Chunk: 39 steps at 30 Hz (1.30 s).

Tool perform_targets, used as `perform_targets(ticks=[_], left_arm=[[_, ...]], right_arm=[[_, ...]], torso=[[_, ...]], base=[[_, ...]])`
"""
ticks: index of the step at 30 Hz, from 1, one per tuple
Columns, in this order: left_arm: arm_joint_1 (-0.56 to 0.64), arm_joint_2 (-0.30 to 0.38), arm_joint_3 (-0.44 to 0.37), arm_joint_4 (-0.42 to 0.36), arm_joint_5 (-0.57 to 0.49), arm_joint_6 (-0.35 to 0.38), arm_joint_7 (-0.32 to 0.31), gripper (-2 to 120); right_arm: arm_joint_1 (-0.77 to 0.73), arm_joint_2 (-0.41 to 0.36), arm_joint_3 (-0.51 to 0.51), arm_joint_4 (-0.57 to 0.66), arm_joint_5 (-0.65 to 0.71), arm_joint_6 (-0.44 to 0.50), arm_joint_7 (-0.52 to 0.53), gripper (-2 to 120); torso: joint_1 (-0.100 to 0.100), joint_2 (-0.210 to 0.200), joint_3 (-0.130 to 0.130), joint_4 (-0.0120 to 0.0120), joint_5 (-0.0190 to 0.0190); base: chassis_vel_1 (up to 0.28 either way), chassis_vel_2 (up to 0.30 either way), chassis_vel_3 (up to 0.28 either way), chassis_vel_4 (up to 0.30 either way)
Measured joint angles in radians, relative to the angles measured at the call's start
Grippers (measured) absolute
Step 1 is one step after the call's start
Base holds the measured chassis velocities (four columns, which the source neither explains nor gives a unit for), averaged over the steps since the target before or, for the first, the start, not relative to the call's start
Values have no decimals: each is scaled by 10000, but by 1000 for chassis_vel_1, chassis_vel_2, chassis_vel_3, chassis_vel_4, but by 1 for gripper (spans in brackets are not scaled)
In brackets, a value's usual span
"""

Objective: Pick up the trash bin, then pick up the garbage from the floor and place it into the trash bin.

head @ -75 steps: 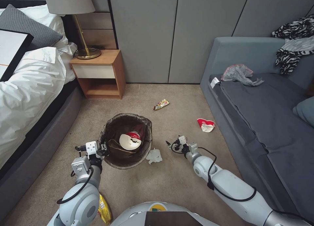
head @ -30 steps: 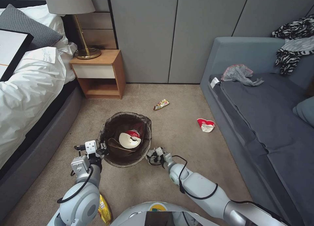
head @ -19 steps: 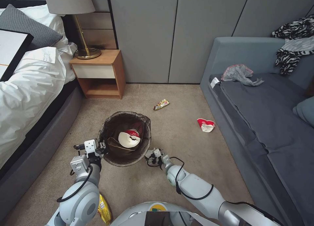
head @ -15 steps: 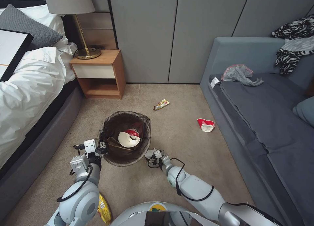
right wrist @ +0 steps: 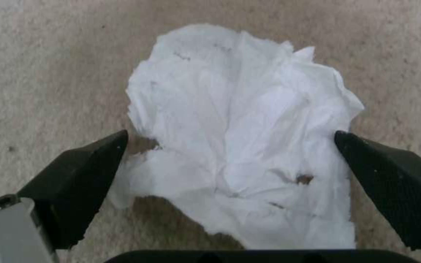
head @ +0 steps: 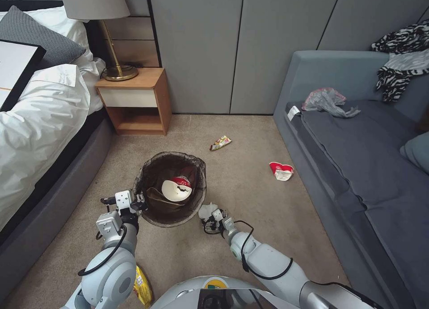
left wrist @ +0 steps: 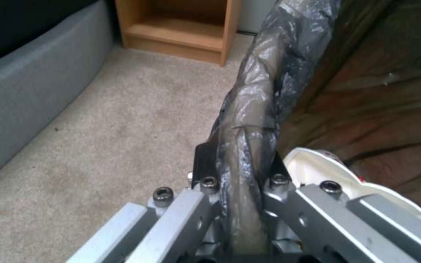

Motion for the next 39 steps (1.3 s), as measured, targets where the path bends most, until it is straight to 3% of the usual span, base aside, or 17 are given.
perform_targets(ticks=[4,7,9,13,15,21,23,25,31,39], left_arm=[[-1,-3,2,0,0,0,-4,0],[-1,-3,2,0,1,0,-9,0],[-2,0,2,0,2,0,-11,0],[-6,4,0,0,2,0,-19,0],[-22,9,2,4,2,0,-32,0],[-51,29,22,23,2,0,-47,0],[-70,35,33,30,1,0,-57,0],[-70,36,35,31,1,0,-59,0],[-92,41,58,38,1,-2,-76,0],[-117,23,105,54,8,-11,-96,0]], right_arm=[[-13,8,5,-45,-25,18,-3,100],[-32,43,17,-153,-76,70,-7,93],[-34,82,41,-215,-114,109,-8,78],[-39,115,50,-286,-172,154,-17,69],[-50,141,74,-332,-274,253,-14,57],[-140,138,119,-251,-349,342,29,41],[-191,131,127,-190,-351,344,47,28],[-200,130,136,-186,-356,349,52,25],[-293,105,177,-14,-370,357,182,0],[-270,15,259,198,-331,354,320,0]], torso=[[0,0,0,0,0],[0,0,0,0,0],[0,0,0,1,0],[0,0,0,1,0],[0,0,0,1,0],[0,0,0,0,-1],[0,0,0,0,0],[0,0,0,0,0],[0,0,0,1,0],[0,0,0,1,0]], base=[[0,0,0,0],[0,0,0,0],[0,0,0,0],[0,0,0,0],[0,0,0,0],[0,0,0,0],[0,0,0,0],[0,0,0,0],[0,0,0,0],[0,0,0,0]])
